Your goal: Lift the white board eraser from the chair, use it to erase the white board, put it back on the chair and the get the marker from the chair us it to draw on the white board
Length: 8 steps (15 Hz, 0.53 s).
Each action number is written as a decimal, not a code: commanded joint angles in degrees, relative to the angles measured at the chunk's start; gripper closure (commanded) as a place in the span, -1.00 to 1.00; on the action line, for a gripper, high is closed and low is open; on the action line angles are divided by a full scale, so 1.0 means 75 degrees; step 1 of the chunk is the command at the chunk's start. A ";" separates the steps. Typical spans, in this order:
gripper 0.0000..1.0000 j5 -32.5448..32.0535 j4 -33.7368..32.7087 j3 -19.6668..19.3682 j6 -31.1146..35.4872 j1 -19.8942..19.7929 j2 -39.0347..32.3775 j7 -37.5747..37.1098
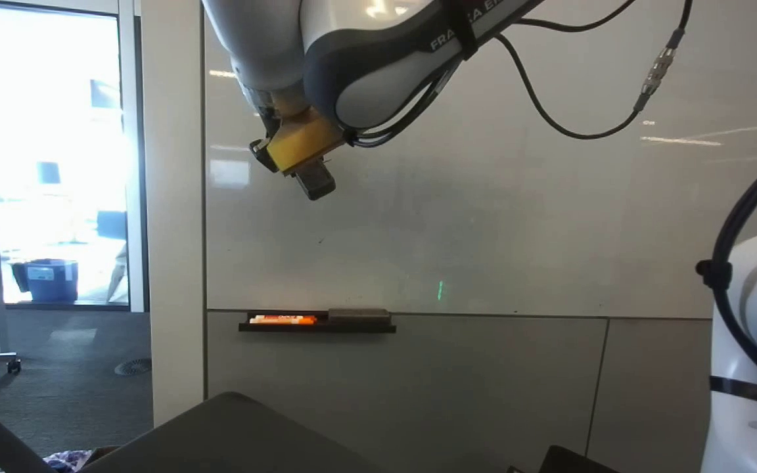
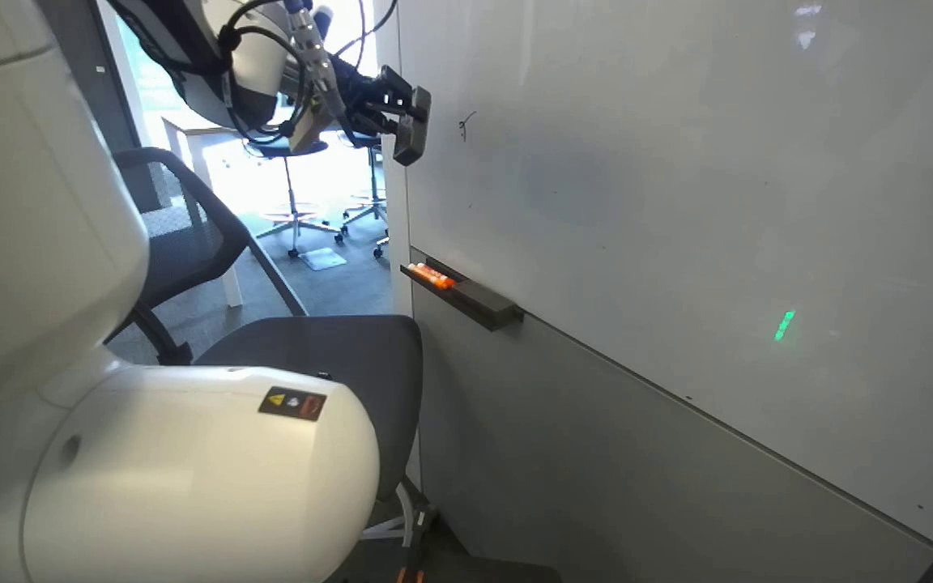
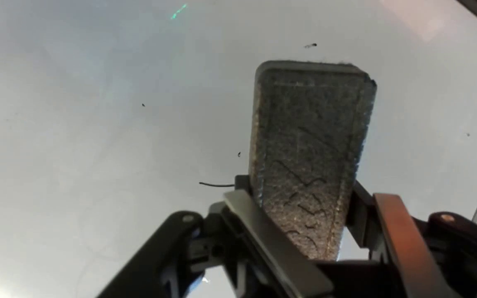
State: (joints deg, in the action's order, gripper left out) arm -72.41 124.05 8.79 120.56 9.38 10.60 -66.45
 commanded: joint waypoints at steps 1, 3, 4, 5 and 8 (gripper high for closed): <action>0.39 -0.0979 -0.0206 -0.0023 0.0321 -0.0216 -0.0371 -0.1147; 0.39 -0.1359 -0.0230 -0.0084 0.0370 -0.0265 -0.0570 -0.1783; 0.39 -0.1536 -0.0228 -0.0113 0.0373 -0.0290 -0.0682 -0.2071; 0.39 -0.1835 -0.0230 -0.0127 0.0319 -0.0316 -0.0775 -0.2410; 0.39 -0.2461 -0.0256 -0.0221 0.0337 -0.0370 -0.1037 -0.3244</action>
State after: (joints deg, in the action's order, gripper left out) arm -85.92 123.83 7.78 122.07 7.17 4.98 -84.82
